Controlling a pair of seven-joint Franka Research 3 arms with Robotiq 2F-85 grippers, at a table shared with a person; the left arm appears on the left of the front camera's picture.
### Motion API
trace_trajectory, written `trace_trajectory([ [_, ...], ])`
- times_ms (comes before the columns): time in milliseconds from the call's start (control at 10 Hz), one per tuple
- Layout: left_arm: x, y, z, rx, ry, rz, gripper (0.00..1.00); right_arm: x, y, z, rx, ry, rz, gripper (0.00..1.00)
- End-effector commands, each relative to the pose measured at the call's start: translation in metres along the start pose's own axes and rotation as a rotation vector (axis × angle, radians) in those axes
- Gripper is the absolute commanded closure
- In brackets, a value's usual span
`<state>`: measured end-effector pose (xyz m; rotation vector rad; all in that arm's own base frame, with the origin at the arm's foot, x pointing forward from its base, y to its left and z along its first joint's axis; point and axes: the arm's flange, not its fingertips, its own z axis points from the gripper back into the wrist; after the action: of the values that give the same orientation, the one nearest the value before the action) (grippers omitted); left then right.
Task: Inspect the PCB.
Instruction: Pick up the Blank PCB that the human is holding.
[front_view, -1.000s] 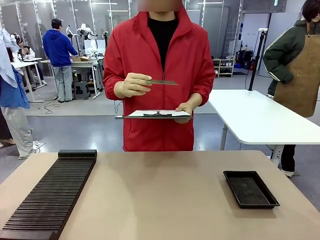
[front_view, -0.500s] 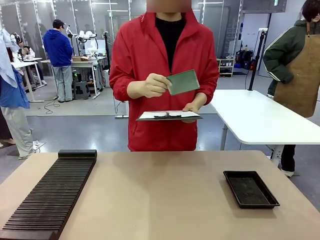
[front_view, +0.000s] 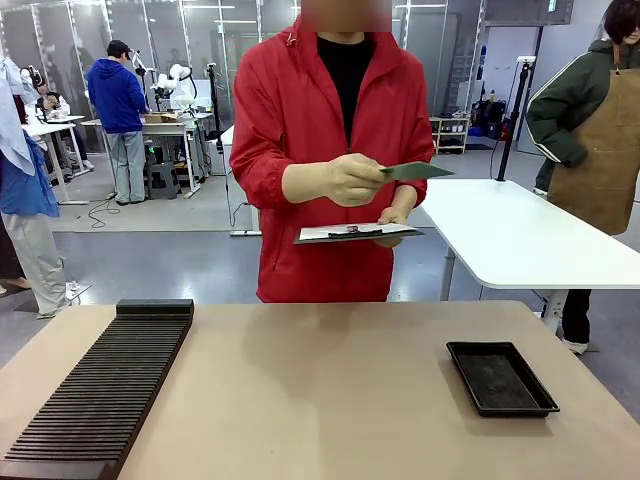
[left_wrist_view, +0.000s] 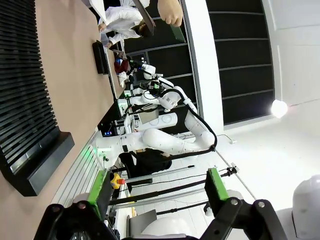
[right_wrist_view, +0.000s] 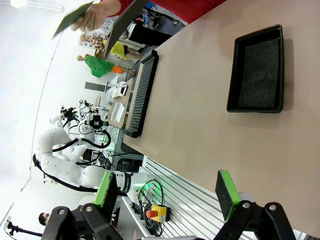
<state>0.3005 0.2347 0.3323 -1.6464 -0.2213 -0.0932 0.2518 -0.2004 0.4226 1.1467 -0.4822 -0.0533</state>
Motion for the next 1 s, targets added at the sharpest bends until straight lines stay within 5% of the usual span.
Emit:
trace_trajectory([
  [0, -0.002, -0.003, 0.002, 0.009, 0.011, 0.002, 0.04, 0.0, 0.0, 0.002, 0.01, -0.007, 0.02, 0.0],
  [400, -0.002, -0.003, 0.002, 0.009, 0.011, 0.002, 0.04, 0.0, 0.0, 0.0, 0.0, 0.0, 0.0, 0.0],
  [900, -0.002, -0.003, 0.002, 0.009, 0.011, 0.002, 0.04, 0.057, 0.092, -0.066, 0.074, 0.241, -0.267, 0.0],
])
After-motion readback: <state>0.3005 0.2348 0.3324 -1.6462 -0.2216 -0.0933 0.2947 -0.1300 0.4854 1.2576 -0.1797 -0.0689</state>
